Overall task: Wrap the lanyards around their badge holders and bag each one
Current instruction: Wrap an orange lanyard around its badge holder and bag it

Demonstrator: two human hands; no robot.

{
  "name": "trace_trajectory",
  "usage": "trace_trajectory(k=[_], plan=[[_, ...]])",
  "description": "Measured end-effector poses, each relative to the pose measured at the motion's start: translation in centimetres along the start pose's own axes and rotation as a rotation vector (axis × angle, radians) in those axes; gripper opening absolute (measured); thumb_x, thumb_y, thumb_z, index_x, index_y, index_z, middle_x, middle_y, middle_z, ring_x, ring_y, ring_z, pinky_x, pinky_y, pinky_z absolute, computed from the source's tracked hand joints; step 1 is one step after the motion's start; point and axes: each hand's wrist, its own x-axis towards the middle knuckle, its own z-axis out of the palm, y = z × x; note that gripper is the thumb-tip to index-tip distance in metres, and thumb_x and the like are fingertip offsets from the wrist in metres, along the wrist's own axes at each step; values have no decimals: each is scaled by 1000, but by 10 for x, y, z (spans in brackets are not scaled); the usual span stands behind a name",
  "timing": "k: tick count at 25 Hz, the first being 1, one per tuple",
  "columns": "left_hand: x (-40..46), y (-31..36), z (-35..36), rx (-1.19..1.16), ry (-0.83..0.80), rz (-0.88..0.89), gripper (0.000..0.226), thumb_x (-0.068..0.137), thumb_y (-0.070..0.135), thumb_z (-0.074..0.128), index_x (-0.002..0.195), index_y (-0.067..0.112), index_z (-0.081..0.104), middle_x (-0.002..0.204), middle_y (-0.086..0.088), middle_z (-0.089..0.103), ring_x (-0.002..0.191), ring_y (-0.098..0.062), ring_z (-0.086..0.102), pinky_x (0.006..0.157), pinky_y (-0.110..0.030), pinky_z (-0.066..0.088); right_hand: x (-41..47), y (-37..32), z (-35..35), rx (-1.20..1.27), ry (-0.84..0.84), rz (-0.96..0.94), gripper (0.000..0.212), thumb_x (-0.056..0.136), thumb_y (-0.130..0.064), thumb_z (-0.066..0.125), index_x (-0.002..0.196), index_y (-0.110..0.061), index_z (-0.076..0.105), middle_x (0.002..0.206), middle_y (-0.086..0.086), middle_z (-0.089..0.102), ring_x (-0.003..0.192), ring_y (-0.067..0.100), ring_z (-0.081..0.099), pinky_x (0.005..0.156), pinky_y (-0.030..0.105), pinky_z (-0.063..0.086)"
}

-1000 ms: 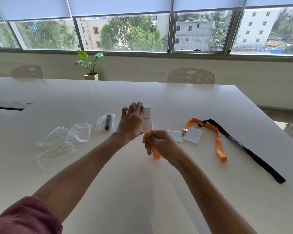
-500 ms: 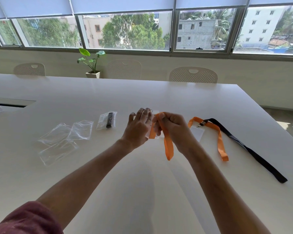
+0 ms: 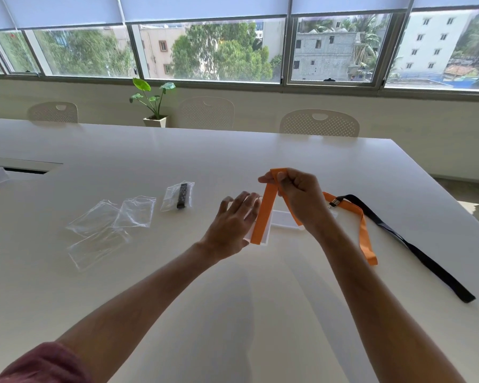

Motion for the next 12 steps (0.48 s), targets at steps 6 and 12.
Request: trace_trajectory(k=[6,12], plan=[[-2,2,0,-58,62,69,102,55,46,86,135,2,41,142,-19,42,132,-36,38,100,-49,36,13,20,-7,-199,73,-51,28,101,-12,43,102,-13,71,105,-3,72,106,5,63,90,18,47],[-11,7,9,-83,94,172,105,55,47,86,137,4,36,145,-18,40,135,-35,33,104,-48,34,15,38,-14,-208,114,12,26,100,-13,44,111,-11,68,114,-1,69,101,10,66,87,27,54]])
